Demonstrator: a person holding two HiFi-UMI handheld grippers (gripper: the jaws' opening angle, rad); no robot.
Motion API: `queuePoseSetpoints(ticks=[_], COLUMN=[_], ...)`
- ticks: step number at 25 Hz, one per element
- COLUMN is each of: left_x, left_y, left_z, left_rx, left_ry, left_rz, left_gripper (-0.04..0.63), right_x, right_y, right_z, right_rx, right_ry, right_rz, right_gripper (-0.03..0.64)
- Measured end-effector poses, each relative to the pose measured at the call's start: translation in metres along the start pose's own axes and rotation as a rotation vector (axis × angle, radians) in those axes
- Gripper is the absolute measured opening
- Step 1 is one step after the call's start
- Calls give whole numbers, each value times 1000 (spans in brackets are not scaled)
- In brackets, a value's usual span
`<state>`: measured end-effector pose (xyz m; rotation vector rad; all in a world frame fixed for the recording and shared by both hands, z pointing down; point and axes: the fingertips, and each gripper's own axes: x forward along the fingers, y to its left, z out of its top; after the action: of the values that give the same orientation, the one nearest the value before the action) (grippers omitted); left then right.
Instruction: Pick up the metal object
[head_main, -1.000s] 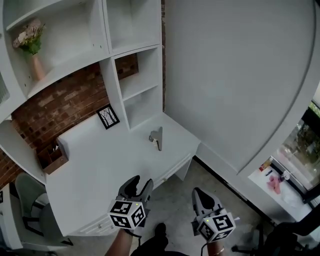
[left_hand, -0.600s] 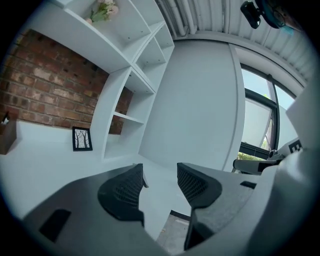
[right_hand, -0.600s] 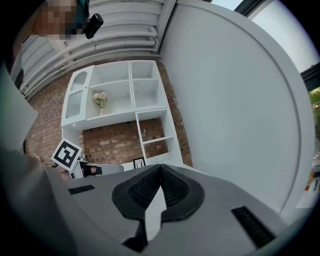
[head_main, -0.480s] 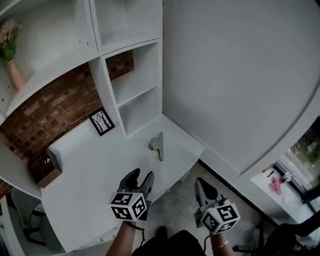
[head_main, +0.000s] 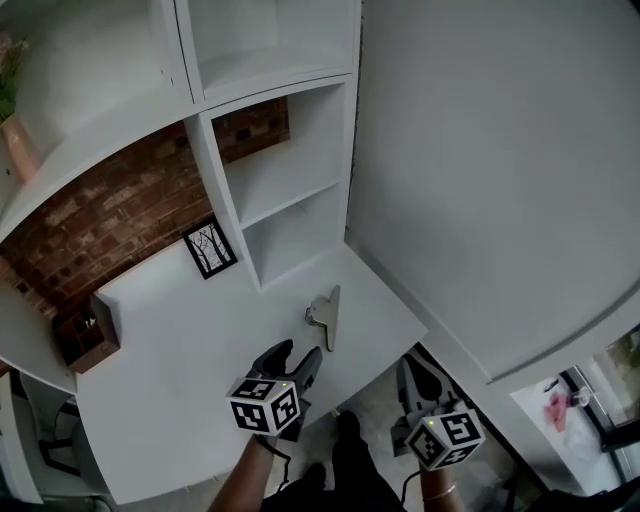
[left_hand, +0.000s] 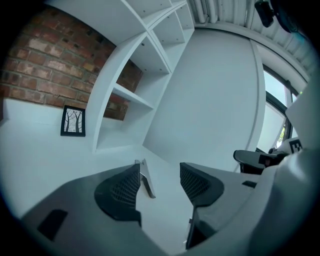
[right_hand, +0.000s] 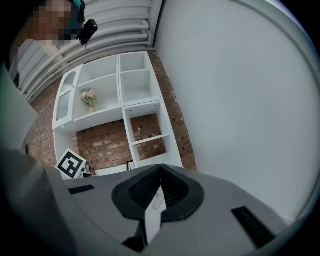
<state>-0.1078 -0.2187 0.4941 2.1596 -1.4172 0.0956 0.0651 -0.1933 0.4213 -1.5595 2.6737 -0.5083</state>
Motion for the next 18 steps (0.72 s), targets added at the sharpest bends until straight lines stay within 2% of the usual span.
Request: queuePoseSetpoints(ticks=[7, 13, 18], left_x=[67, 103, 128], left_y=[32, 56, 70], left_z=[-4, -13, -22], left_rx=[-153, -215, -287], left_ry=[31, 70, 118], left_rz=[69, 137, 167], left_gripper=[236, 236, 236], right_x=[72, 116, 144], right_y=[-32, -38, -47], right_z=[2, -6, -12], right_rx=[4, 31, 44], right_ry=[78, 115, 163], right_rz=[107, 209, 248], right_gripper=[5, 5, 5])
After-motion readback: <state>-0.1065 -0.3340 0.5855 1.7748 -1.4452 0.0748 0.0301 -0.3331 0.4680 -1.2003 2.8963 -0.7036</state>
